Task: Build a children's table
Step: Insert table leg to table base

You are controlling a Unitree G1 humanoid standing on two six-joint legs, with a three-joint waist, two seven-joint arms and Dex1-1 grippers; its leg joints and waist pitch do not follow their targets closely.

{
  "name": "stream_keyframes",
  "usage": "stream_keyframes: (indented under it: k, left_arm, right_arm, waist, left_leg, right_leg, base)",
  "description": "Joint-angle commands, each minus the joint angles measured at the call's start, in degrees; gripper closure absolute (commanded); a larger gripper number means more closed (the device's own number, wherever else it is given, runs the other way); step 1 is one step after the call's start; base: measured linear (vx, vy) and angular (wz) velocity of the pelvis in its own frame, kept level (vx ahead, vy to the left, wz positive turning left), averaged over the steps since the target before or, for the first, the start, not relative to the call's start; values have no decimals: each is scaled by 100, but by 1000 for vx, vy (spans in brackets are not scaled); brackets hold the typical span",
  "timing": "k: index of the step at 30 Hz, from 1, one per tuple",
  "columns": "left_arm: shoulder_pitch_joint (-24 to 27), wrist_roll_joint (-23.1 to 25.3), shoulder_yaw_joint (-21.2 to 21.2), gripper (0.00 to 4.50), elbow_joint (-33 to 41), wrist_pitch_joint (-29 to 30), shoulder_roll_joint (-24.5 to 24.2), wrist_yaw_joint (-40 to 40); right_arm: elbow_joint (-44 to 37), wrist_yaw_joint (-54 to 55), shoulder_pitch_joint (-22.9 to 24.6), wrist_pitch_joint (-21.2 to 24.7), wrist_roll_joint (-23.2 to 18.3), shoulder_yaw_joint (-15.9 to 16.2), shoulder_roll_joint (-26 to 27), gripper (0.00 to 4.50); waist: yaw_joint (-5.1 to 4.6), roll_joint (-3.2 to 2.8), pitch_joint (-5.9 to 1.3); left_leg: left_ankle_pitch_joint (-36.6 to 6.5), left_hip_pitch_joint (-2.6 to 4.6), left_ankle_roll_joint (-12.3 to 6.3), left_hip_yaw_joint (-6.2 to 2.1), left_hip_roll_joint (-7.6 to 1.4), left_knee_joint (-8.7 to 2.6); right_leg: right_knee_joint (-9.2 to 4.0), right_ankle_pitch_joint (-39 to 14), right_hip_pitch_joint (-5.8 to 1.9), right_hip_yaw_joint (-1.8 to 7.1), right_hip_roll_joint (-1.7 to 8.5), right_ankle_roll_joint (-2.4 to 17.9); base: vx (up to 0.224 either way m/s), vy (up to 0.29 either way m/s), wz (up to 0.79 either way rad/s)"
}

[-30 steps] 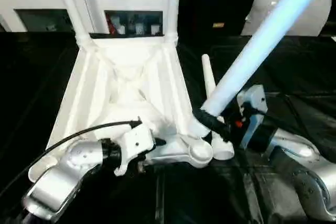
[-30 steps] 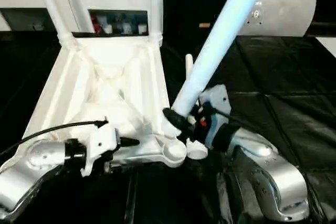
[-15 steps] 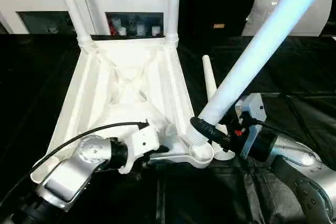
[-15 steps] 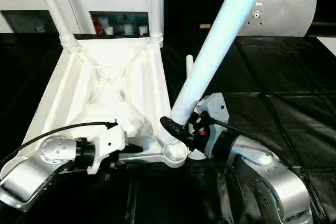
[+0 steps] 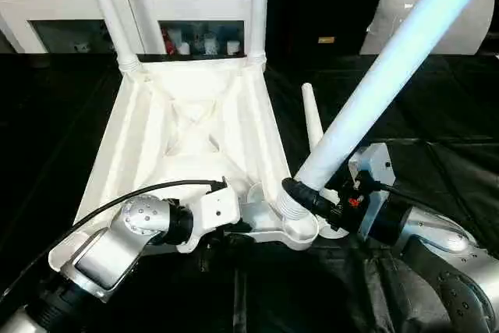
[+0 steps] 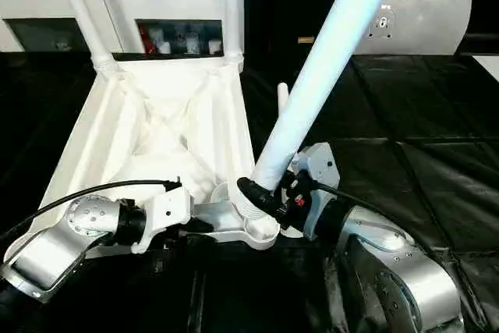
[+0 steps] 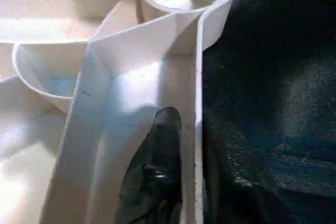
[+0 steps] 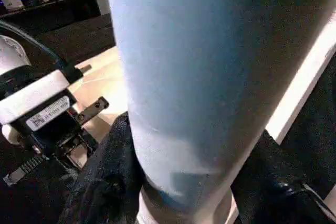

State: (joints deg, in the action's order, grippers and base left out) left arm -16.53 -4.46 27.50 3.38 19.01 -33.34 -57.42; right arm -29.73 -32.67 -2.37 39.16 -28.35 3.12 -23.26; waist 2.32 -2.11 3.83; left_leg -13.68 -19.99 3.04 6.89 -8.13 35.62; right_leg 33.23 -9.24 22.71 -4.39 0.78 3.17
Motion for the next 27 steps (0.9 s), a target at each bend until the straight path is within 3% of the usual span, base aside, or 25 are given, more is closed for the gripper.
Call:
stream_keyframes:
  k: [1,2,6,8,10,11,12,14,15,16,18,19,21,27]
  left_arm:
    - [-130,140,6,408,-157,-12,-57,-16]
    - [-136,143,-6,431,-190,-23,-45,-20]
    - [-14,-137,-307,447,-200,206,108,102]
    - [77,-242,-440,447,-145,309,146,201]
    - [294,-331,-682,450,16,492,117,412]
    - [321,-329,-704,450,35,506,108,435]
    - [405,-286,-748,450,90,491,69,506]
    - [432,-272,-756,450,106,482,58,525]
    - [548,-209,-836,450,213,540,-7,603]
    - [590,-189,-884,450,259,567,-29,639]
    - [603,-125,-942,450,290,609,-62,691]
    - [569,-103,-972,450,251,614,-63,703]
    - [527,-97,-980,450,202,603,-48,709]
    - [231,-113,-1022,450,-51,828,3,742]
  right_arm:
    - [-213,42,2,-110,41,57,-24,261]
    - [-212,45,3,-114,47,71,-17,261]
    - [-169,42,20,-165,109,178,3,261]
    - [-139,75,1,-210,147,191,38,261]
    - [-54,104,-113,-239,122,183,131,261]
    - [-43,107,-128,-238,119,183,138,261]
    - [40,164,-198,-269,171,191,181,261]
    - [82,191,-232,-292,210,201,196,261]
    - [226,260,-347,-255,297,253,187,261]
    - [305,266,-425,-208,315,272,175,261]
    - [475,224,-581,-150,328,292,179,261]
    - [645,155,-714,-200,364,333,190,261]
    - [813,89,-828,-253,404,372,188,261]
    - [1528,-219,-1216,-329,553,718,204,261]
  waist:
    - [15,-37,-335]
    - [16,-47,-335]
    - [-18,-83,-332]
    - [-37,-71,-345]
    - [-70,-36,-356]
    - [-75,-53,-357]
    - [-108,-11,-349]
    - [-133,-9,-351]
    - [-183,69,-343]
    - [-201,77,-335]
    - [-228,104,-322]
    - [-226,74,-331]
    - [-238,111,-316]
    - [-211,100,-330]
  left_leg:
    - [-316,-52,-443,-93,-375,-403]
    - [-346,-46,-433,-87,-363,-401]
    - [-442,-42,-416,-85,-358,-403]
    - [-448,-48,-422,-83,-357,-400]
    - [-400,-108,-452,-99,-355,-406]
    - [-392,-99,-463,-97,-355,-404]
    - [-431,-88,-503,-89,-350,-401]
    - [-401,-106,-511,-96,-336,-399]
    - [-406,-115,-540,-75,-326,-387]
    - [-332,-138,-551,-81,-315,-395]
    - [-326,-123,-596,-73,-308,-388]
    - [-293,-109,-607,-75,-318,-384]
    - [-288,-103,-632,-85,-346,-397]
    - [-134,-93,-643,-92,-386,-394]
  right_leg:
    - [-527,-2382,-360,346,683,236]
    - [-536,-2487,-359,340,680,203]
    - [-566,-2638,-355,310,680,163]
    - [-558,-2620,-362,289,688,180]
    - [-536,-2634,-405,263,719,167]
    - [-550,-2644,-389,256,712,149]
    - [-573,-2703,-367,245,696,96]
    - [-540,-2677,-383,242,715,124]
    - [-581,-2759,-376,232,702,52]
    - [-561,-2739,-396,229,715,66]
    - [-570,-2806,-366,216,700,37]
    - [-568,-2768,-362,214,707,51]
    - [-552,-2672,-348,214,707,97]
    - [-472,-2167,-364,243,737,375]
  base:
    - [0,0,0]
    - [0,0,0]
    - [0,0,0]
    - [0,0,0]
    - [0,0,0]
    - [0,0,0]
    - [0,0,0]
    - [0,0,0]
    - [0,0,0]
    - [0,0,0]
    - [0,0,0]
    - [0,0,0]
    - [0,0,0]
    - [0,0,0]
